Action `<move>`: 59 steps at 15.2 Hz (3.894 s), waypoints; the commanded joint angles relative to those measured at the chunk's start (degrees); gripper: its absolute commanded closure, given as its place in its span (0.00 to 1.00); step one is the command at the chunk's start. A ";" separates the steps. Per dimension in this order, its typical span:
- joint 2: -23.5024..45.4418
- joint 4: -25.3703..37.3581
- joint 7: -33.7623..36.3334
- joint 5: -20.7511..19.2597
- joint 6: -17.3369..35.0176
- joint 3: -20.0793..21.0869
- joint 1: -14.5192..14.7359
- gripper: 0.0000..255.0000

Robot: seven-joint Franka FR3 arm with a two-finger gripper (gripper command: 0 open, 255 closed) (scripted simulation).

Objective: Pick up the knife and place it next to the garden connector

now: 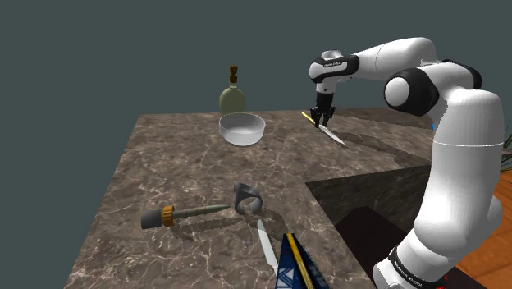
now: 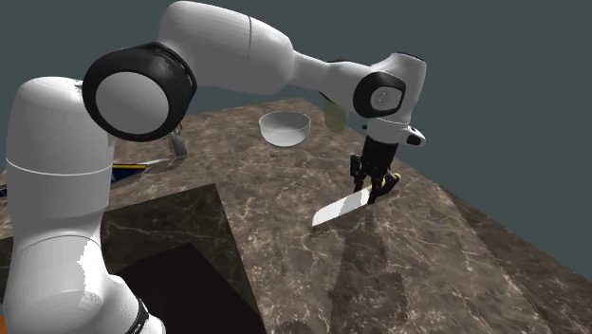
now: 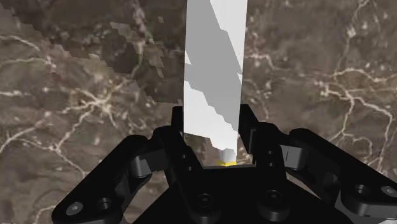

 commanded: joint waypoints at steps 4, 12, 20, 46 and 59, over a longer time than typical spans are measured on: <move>-0.54 2.86 0.02 -0.18 -3.41 -0.12 -0.10 1.00; -0.67 8.86 -0.02 -0.26 -9.51 -0.26 -0.44 1.00; 0.14 15.52 -0.16 -0.08 -15.35 -0.34 -0.98 1.00; -35.49 -29.70 32.48 -1.71 -4.74 14.15 18.46 1.00; -38.73 -33.15 49.81 3.79 -3.06 25.14 26.32 1.00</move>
